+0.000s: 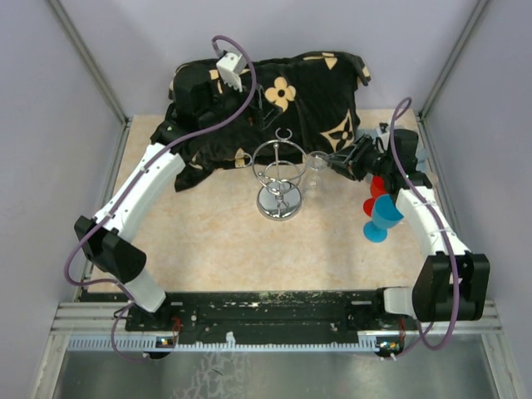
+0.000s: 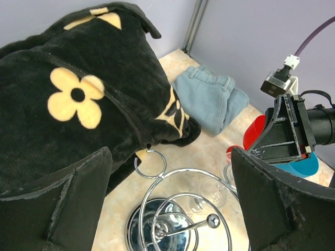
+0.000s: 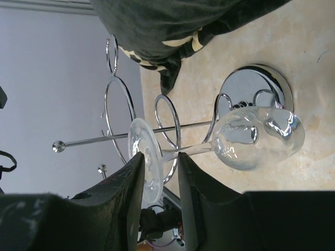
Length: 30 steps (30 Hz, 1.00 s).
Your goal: Take the wine glass off the wine glass rack
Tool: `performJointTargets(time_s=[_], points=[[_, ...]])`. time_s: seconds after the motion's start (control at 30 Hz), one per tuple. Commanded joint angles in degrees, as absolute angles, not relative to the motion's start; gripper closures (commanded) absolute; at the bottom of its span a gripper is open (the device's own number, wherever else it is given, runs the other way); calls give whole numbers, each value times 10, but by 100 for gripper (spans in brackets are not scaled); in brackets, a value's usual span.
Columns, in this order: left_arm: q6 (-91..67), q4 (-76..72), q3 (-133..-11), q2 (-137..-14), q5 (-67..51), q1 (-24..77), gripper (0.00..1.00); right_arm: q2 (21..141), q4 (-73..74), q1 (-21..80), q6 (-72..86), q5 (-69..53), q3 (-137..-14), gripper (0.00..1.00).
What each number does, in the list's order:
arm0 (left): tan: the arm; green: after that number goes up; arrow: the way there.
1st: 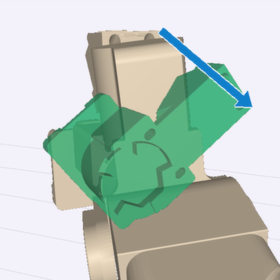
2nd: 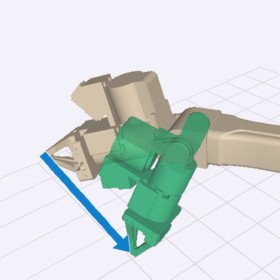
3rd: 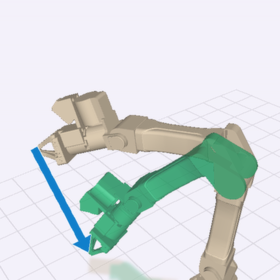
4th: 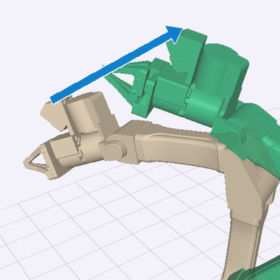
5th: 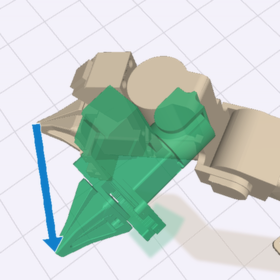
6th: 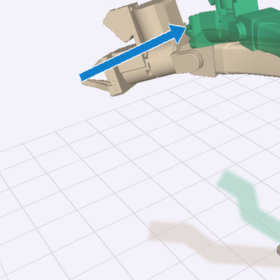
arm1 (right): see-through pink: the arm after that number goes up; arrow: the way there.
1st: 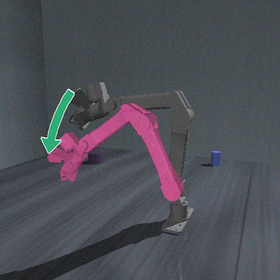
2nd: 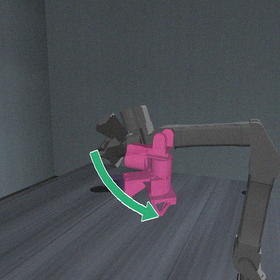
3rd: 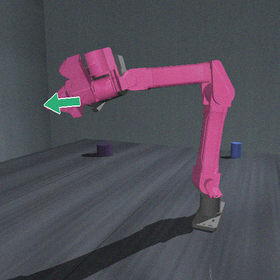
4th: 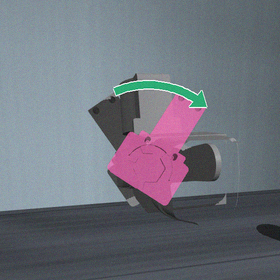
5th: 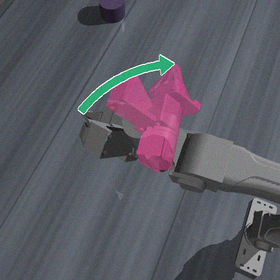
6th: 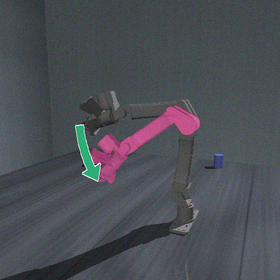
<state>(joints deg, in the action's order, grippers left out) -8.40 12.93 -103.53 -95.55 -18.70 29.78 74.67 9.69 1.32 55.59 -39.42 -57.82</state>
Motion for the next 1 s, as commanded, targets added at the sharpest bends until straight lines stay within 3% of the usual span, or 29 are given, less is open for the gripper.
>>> performJointTargets(time_s=[0.0,0.47,0.97], points=[[-91,128,-1027,-944,-196,295,1,727,58,10,559,-409,-574,69],[-92,128,-1020,-946,-203,295,1,723,37,10,568,-414,-568,99],[-93,129,-1017,-941,-206,294,0,702,32,4,583,-415,-564,100]])
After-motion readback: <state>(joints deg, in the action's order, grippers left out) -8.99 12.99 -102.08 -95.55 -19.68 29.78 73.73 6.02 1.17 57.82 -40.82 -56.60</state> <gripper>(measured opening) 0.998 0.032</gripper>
